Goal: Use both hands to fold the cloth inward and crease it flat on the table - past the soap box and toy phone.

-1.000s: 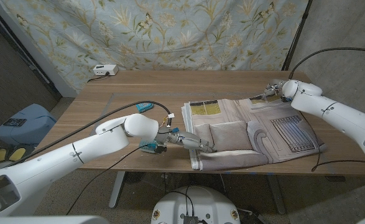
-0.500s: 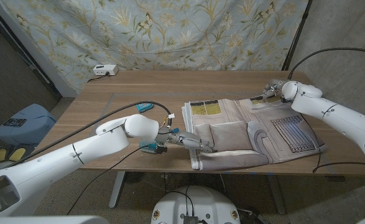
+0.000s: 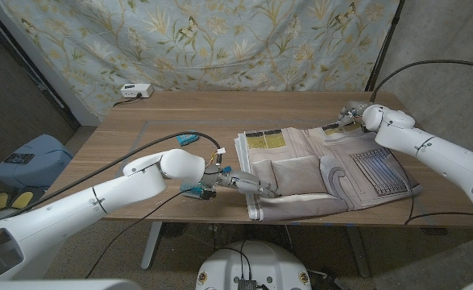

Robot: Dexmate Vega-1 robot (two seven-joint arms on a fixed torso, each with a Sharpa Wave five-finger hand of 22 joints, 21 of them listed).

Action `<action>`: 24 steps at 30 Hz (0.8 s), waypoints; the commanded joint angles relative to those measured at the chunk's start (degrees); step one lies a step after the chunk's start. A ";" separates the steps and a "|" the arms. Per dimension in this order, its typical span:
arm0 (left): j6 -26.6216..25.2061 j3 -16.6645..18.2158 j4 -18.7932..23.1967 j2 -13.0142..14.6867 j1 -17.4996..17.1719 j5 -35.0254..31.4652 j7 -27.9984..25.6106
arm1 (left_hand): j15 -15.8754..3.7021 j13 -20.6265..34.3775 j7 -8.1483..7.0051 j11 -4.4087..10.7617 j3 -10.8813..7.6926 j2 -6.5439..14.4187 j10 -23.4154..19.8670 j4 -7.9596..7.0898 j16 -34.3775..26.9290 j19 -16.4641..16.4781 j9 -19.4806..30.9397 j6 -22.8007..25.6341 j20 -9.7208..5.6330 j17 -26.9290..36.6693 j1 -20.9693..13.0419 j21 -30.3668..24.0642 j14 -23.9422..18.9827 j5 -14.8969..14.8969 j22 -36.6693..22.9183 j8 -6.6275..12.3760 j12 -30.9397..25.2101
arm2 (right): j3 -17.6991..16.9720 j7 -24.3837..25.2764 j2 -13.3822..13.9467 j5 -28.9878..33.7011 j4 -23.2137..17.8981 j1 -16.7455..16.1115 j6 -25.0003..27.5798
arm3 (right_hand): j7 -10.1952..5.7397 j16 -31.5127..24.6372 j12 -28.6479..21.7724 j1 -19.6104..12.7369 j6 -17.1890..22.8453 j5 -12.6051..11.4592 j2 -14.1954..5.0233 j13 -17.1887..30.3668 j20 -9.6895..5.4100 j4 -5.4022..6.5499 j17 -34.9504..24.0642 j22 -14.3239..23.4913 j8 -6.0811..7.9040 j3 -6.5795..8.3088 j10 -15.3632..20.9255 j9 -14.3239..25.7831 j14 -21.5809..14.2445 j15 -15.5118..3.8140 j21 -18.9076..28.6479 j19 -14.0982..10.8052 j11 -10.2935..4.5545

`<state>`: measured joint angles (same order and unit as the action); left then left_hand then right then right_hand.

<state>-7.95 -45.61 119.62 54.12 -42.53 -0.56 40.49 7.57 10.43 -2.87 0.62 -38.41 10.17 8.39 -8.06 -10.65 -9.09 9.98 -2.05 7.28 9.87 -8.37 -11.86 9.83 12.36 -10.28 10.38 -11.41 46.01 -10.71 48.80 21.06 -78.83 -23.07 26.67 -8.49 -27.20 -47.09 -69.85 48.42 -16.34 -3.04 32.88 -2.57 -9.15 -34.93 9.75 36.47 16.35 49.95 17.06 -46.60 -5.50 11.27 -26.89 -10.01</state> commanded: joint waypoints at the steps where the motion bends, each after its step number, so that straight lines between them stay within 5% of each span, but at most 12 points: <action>1: 1.36 0.55 -0.59 0.26 -0.11 0.28 -0.02 | 0.31 0.07 -0.16 -0.01 -0.44 -0.27 -0.12 0.11 0.10 1.29 0.22 0.59 1.16 0.12 0.33 -0.34 0.90 0.05 -0.21 0.25 -0.10 | 0.26 -2.36 0.62 2.19 -3.72 0.12 2.97 | 0.21 -0.07 0.20 -0.98 0.72 0.15 -0.03 0.31 -3.06 0.09 -0.30 0.09 0.27 -0.16 2.26 -0.16 -0.95 -8.28 0.18 -0.45 -1.68; 24: 2.60 0.56 -1.80 -0.31 0.58 -0.40 0.55 | 0.38 0.09 -0.92 -0.01 -0.90 -0.46 0.08 0.81 0.28 1.24 0.23 0.41 0.92 -0.01 -0.01 -0.22 1.01 -0.04 -0.20 0.09 -0.02 | 1.23 -8.73 0.99 5.37 -11.46 1.07 11.69 | 0.40 1.17 0.57 -1.90 0.94 0.31 -0.23 1.29 -2.31 0.35 -0.61 0.09 0.07 -1.22 2.54 -1.32 -1.47 -8.25 0.03 -0.47 -1.61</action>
<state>-5.95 -45.06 118.33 54.04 -42.35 -0.43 40.63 7.57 10.43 -3.19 0.61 -39.07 10.17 8.39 -7.41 -10.44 -9.07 9.98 -1.73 7.28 9.88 -8.37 -11.74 9.83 12.36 -10.29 10.38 -11.41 46.56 -16.88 49.92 25.17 -86.38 -22.93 34.76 -8.17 -26.36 -46.30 -71.27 48.72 -16.06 -3.12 33.91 -2.57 -8.83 -35.39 9.74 36.46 15.39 50.27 15.68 -47.41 -5.70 11.27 -26.88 -9.69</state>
